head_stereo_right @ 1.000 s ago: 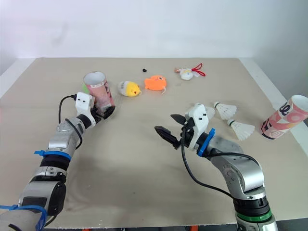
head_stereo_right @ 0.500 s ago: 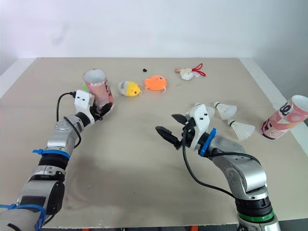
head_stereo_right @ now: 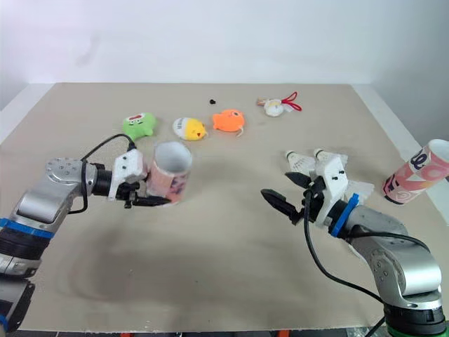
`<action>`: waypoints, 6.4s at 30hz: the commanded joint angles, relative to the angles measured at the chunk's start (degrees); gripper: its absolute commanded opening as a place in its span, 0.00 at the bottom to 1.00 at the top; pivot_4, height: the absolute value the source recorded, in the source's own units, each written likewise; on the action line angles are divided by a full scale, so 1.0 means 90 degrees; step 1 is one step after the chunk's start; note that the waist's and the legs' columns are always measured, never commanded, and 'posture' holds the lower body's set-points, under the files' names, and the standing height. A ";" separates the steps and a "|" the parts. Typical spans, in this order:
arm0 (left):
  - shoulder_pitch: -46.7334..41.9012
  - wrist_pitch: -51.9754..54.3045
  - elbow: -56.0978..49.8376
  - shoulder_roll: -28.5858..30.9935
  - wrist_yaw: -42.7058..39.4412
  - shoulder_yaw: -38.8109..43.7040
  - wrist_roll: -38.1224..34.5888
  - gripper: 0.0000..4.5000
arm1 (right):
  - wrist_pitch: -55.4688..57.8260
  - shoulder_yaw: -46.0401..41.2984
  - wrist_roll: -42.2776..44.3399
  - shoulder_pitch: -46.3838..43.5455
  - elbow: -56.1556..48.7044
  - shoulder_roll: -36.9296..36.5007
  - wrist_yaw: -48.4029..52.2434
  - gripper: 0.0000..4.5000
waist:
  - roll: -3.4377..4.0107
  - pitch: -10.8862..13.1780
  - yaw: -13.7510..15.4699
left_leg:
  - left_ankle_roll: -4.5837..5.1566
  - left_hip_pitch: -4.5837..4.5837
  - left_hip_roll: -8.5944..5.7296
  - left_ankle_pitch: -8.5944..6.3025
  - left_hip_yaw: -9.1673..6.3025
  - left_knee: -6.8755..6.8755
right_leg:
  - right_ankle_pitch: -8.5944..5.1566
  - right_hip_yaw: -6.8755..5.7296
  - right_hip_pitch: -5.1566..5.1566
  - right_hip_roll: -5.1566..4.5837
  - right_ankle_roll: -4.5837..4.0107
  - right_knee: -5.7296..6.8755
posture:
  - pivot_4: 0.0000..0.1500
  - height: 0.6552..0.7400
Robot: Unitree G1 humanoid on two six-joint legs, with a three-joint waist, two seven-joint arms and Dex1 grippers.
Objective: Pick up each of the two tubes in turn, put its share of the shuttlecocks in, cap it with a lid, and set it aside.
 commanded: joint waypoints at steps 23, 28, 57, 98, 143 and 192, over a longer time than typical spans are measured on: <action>-0.0206 -0.0164 -0.0347 0.0569 -0.0717 -0.0639 0.0694 0.54 | -0.0886 0.0703 -0.2055 -0.2249 0.3320 0.1382 -0.1522 1.00 | 0.0014 -0.0006 -0.0148 | 0.0029 0.0054 0.0016 0.0024 0.0050 -0.0007 | 0.0008 0.0057 0.0007 0.0029 0.0020 0.0034 | 1.00 1.00; -0.0162 0.0019 -0.0479 0.0571 -0.0665 -0.0605 0.0644 0.54 | -0.0789 0.0716 -0.2027 -0.2214 0.3116 0.1358 -0.1318 1.00 | 0.0014 -0.0006 -0.0149 | 0.0030 0.0056 0.0015 0.0024 0.0072 -0.0007 | 0.0008 0.0077 0.0003 0.0028 0.0027 0.0034 | 1.00 1.00; 0.0075 0.0398 -0.0876 0.0561 -0.0542 -0.0478 0.0551 0.54 | -0.1734 0.1071 -0.2739 -0.3546 0.4978 0.1994 -0.1089 0.01 | 0.0015 -0.0005 -0.0162 | 0.0030 0.0060 0.0012 0.0023 0.0085 -0.0010 | 0.0011 0.0094 -0.0004 0.0026 0.0026 0.0044 | 1.00 1.00; -0.0076 0.0275 -0.0685 0.0335 -0.0668 -0.0640 0.0547 0.54 | 0.0736 0.2361 0.0295 -0.4514 0.0111 -0.0357 0.3501 0.74 | 0.0014 -0.0002 -0.0117 | 0.0042 0.0038 0.0004 0.0013 0.0076 0.0029 | -0.0009 0.0077 -0.0014 0.0003 0.0037 0.0073 | 1.00 1.00; 0.0072 0.0274 -0.0710 -0.0030 -0.0629 -0.0671 0.0643 0.54 | -0.0986 -0.1014 -0.1816 -0.0585 0.3981 -0.0838 0.0713 0.74 | 0.0035 -0.0026 0.0006 | 0.0051 0.0074 -0.0049 0.0007 0.0089 0.0068 | -0.0036 0.0129 0.0043 -0.0026 0.0077 0.0077 | 1.00 1.00; 0.0026 0.0099 -0.0532 -0.0051 -0.0622 -0.0689 0.0701 0.54 | -0.0573 0.3012 -0.0649 -0.4343 -0.0299 -0.1303 0.3835 0.00 | 0.0046 -0.0017 0.0017 | 0.0116 0.0050 -0.0063 -0.0036 0.0069 0.0066 | -0.0036 0.0075 0.0064 -0.0101 0.0098 -0.0015 | 1.00 1.00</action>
